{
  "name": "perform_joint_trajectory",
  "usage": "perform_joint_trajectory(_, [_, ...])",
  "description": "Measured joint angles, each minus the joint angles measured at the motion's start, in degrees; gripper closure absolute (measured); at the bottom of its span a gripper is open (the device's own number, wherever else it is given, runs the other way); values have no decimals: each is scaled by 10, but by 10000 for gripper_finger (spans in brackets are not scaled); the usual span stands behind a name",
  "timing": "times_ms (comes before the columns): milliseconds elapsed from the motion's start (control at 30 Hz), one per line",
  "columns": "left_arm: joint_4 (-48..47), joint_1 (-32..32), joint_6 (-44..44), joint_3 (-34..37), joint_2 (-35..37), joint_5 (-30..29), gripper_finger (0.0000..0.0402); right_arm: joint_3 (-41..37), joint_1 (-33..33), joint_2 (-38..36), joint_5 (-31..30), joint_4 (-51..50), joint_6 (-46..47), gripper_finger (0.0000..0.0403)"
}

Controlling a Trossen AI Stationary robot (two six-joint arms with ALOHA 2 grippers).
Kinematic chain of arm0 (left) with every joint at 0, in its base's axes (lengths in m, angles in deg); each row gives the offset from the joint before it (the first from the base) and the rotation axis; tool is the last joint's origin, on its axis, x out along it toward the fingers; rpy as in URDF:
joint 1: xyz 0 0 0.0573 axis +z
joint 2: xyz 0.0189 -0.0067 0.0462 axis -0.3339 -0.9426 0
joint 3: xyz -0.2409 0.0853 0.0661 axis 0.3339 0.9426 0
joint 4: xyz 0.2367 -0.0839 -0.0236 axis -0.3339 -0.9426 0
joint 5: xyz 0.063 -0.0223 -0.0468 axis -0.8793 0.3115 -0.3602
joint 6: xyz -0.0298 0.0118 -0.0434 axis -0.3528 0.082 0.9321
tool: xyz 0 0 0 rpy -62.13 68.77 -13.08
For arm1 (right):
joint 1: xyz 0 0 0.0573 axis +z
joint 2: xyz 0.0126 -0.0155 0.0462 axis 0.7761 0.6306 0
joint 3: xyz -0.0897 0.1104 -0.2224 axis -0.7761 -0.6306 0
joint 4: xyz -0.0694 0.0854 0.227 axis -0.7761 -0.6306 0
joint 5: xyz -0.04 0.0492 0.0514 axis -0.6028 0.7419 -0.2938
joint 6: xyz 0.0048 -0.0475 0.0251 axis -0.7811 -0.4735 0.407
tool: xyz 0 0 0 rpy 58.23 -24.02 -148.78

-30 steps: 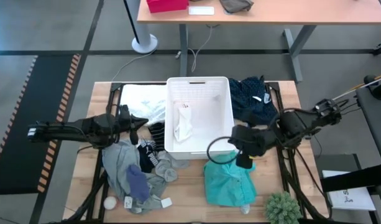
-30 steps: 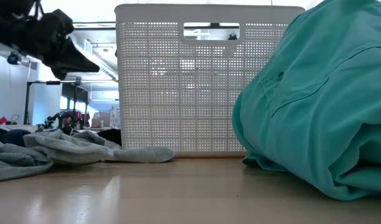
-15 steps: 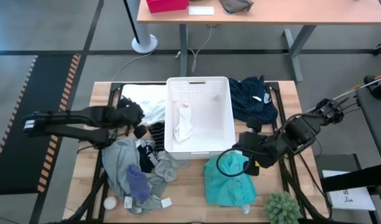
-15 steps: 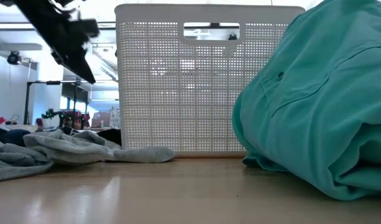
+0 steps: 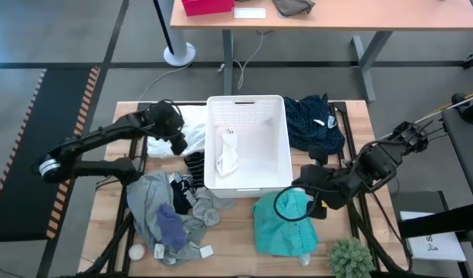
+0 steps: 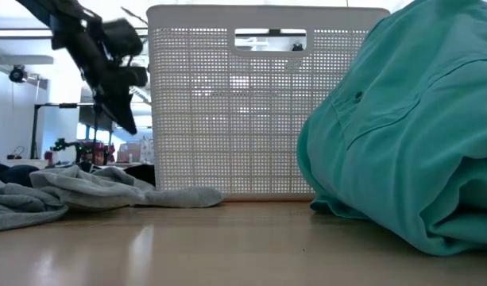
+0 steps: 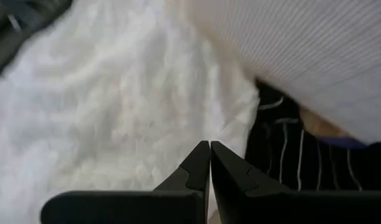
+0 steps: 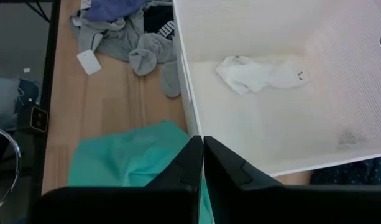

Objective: Sort clothes
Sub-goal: Put the white shirt into the white bin

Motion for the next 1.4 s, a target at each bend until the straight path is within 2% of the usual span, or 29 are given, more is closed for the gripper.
perform_joint_trajectory(100, [-3, 10, -26, 8, -25, 2, 372, 0, 1, 0, 3, 0, 0, 403])
perform_joint_trajectory(233, [-3, 10, -47, 16, -64, -3, 313, 0, 1, 0, 3, 0, 0, 403])
perform_joint_trajectory(433, [44, 10, -47, 15, -109, -68, 207, 0, 0, 0, 3, 0, -1, 403])
perform_joint_trajectory(533, [67, 10, -40, 17, -139, -73, 160, 0, 0, 0, 3, -1, -1, 403])
perform_joint_trajectory(633, [81, 10, -25, 17, -176, -80, 126, 0, 0, 0, 4, -1, -1, 403])
perform_joint_trajectory(700, [84, 9, -21, 17, -204, -104, 113, 0, 0, 0, 5, -1, -1, 403])
perform_joint_trajectory(833, [96, 9, -16, 15, -251, -123, 106, 0, 0, 0, 8, -1, -5, 403])
perform_joint_trajectory(967, [122, 9, -12, 12, -281, -124, 120, 0, 0, 0, 14, -1, -6, 403])
perform_joint_trajectory(1400, [149, 9, -28, 14, -297, -123, 186, -1, 0, 0, 14, -1, -6, 403])
